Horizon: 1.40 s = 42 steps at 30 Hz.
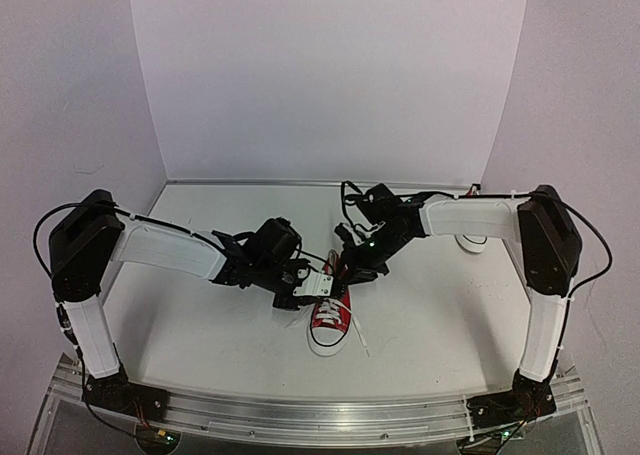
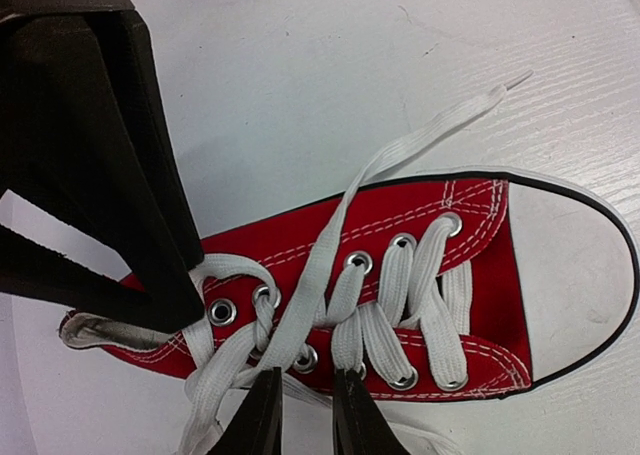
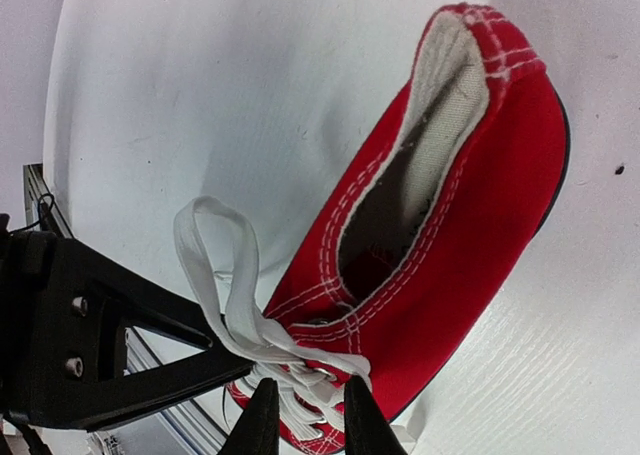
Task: Tie the shoes
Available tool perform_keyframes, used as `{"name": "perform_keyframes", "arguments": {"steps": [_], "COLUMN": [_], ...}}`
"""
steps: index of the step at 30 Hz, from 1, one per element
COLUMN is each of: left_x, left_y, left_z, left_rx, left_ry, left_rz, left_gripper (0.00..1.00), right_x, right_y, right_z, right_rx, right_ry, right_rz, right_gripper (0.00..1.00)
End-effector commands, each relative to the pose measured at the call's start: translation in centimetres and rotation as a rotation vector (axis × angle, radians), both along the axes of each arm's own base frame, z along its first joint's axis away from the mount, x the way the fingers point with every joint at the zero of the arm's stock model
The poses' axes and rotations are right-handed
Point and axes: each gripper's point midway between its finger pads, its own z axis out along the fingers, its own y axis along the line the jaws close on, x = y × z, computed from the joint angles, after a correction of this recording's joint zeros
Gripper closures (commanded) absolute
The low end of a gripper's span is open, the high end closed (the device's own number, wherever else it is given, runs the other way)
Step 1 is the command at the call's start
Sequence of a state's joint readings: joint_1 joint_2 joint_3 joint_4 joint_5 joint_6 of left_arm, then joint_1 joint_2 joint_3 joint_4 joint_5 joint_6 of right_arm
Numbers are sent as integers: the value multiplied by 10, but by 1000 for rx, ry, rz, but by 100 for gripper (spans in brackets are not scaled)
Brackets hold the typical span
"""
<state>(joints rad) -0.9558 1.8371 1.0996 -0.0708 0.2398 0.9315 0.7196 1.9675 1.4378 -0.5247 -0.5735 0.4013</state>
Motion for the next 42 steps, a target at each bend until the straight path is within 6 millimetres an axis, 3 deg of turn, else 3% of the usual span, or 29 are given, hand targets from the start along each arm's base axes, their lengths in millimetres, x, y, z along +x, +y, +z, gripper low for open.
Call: {"name": "perform_keyframes", "arguments": {"steps": [1,6,18,28,33,37,42], "left_x": [-3,-3,-1,0,0,1,3], "left_y": [-5,-7,-7,-9,-9,-10,-13], "left_z": [29,33,34,38,42,48,50], "left_rx": [-65,-76,-74,-85,-93,-101,-95], "left_ry": [-14,-15,-19,-22,-26,-41,-58], "left_rz": [-7,-10,2,5,2,-6,-21], "left_gripper": [82,81,80,79,79,79,79], "right_x": [16,10,2,1,1,2,2], "right_y": [-20,-18,-6,-5,-4,-2,0], "right_z": [17,9,6,-8,-8,3,15], "right_rx": [11,33,92,79,81,102,126], "right_ry": [-39,6,55,75,74,59,43], "right_rz": [-40,-11,59,72,77,79,86], "right_gripper": [78,73,73,74,81,100,100]}}
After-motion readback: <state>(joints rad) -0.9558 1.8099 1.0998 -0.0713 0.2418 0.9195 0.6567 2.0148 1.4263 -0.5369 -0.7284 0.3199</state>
